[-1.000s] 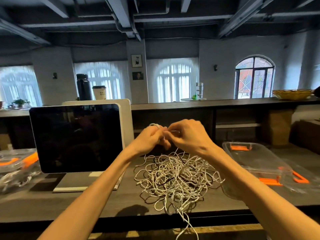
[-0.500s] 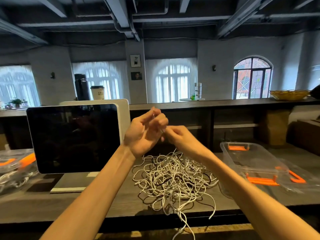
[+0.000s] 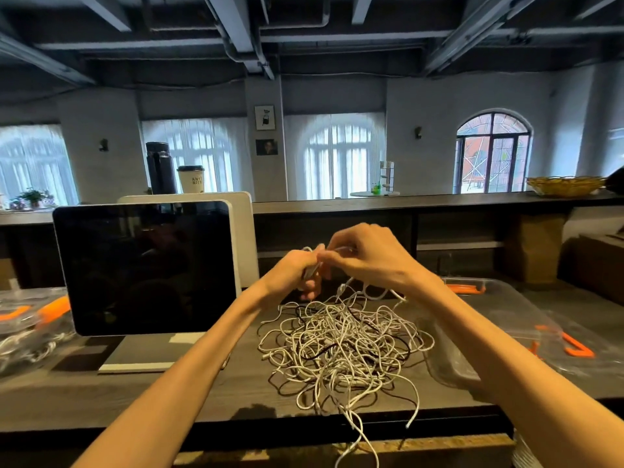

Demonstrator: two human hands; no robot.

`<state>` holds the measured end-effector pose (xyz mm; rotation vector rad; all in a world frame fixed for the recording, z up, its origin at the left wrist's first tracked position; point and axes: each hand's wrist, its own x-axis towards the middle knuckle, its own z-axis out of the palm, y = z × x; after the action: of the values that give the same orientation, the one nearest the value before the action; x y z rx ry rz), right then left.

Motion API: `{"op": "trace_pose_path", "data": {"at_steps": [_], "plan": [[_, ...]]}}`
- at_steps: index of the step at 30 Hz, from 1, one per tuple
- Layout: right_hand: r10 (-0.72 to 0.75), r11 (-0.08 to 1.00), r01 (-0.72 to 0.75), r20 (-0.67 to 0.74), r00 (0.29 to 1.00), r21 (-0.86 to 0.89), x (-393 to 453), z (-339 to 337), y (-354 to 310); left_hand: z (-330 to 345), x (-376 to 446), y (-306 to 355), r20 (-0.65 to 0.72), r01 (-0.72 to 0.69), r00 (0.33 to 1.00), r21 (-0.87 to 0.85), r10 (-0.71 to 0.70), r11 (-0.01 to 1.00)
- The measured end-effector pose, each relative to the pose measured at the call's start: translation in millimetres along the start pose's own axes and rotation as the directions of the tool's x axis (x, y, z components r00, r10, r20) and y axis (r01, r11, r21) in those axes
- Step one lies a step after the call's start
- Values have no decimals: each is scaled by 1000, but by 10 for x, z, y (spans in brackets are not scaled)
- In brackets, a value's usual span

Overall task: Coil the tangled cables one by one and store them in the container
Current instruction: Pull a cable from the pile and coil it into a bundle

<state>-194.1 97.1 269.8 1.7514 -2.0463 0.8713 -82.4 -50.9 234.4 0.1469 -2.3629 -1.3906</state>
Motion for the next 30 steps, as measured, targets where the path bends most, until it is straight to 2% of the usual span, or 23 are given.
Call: {"op": "trace_pose_path", "data": {"at_steps": [3, 6, 9, 12, 14, 16, 18, 19, 21, 22, 23, 24, 25, 26, 27, 28, 29, 30], "plan": [[10, 976, -2, -37, 999, 216, 17, -60, 17, 31, -95, 120, 143, 95, 988, -289, -56, 953], [28, 875, -19, -10, 1000, 483, -35, -42, 18, 16, -193, 228, 263, 152, 965, -534, -7, 832], [104, 707, -89, 21, 994, 702, -107, 64, 0, 1, -301, 260, 330, 178, 941, -670, 74, 721], [88, 637, -88, 41, 995, 766, -111, 179, -35, -10, -336, 231, 380, 213, 907, -783, 179, 585], [74, 620, -92, 59, 996, 779, -92, 251, -2, -16, -299, 245, 350, 243, 910, -885, 222, 398], [82, 652, -135, 108, 991, 746, -116, 340, 23, -71, -266, 315, 220, 175, 953, -961, 209, 214], [98, 738, -176, 155, 983, 652, -155, 465, 46, -116, -199, 352, 49, 31, 988, -993, 147, 118], [103, 786, -187, 173, 979, 589, -172, 516, 45, -136, -161, 365, -38, -48, 995, -994, 96, 100], [92, 880, -191, 239, 967, 434, -185, 561, 19, -136, -63, 344, -175, -170, 985, -967, -11, 191], [76, 927, -171, 279, 957, 333, -182, 563, -3, -127, -12, 300, -241, -217, 970, -924, -38, 315], [61, 964, -135, 305, 950, 228, -178, 556, -25, -106, 27, 266, -317, -254, 948, -825, -40, 504], [54, 985, -100, 299, 953, 143, -174, 534, -46, -110, 83, 180, -397, -260, 918, -636, -19, 727], [54, 992, -82, 263, 963, 96, -163, 491, -52, -103, 110, 107, -427, -219, 903, -379, 40, 899], [50, 995, -67, 215, 975, 75, -147, 430, -48, -99, 124, 22, -402, -164, 909, -112, 106, 980], [39, 997, -49, 171, 984, 55, -117, 357, -31, -95, 135, -73, -333, -130, 930, 97, 155, 987], [22, 999, -25, 139, 990, 26, -83, 282, -10, -83, 133, -152, -254, -118, 951, 224, 174, 968], [1, 1000, 0, 116, 993, -5, -47, 211, 16, -59, 94, -171, -187, -93, 972, 251, 143, 964], [-17, 1000, 19, 94, 995, -22, -11, 154, 47, -34, 61, -173, -131, -56, 988, 208, 85, 976]]}}
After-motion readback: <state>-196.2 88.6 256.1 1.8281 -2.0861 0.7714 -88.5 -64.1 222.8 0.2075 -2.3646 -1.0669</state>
